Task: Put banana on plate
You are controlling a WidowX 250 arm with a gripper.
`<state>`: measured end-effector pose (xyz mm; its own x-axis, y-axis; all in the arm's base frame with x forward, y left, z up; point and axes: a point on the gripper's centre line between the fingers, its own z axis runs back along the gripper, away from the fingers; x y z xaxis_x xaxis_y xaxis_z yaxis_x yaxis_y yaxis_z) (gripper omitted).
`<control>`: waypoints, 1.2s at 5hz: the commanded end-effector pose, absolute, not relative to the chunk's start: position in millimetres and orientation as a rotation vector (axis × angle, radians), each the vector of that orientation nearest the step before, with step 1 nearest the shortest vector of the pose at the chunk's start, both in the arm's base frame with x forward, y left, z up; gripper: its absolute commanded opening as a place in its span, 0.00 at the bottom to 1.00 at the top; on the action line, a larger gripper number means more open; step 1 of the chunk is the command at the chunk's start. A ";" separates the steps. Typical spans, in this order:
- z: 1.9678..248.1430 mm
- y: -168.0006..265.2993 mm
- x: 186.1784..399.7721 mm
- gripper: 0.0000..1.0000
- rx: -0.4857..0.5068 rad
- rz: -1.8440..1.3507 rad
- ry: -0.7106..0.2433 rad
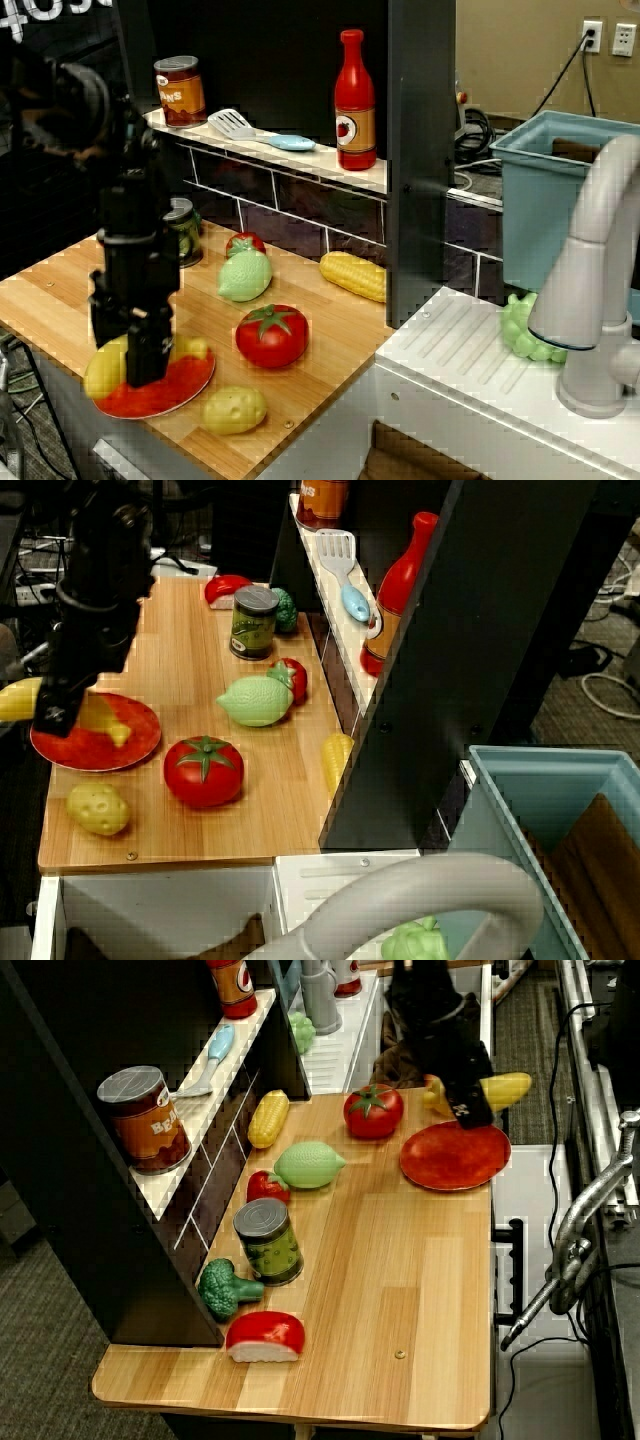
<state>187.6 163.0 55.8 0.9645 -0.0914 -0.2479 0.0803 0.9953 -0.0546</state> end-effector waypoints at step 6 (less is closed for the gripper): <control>40.2 186.2 187.5 1.00 0.063 -0.100 0.158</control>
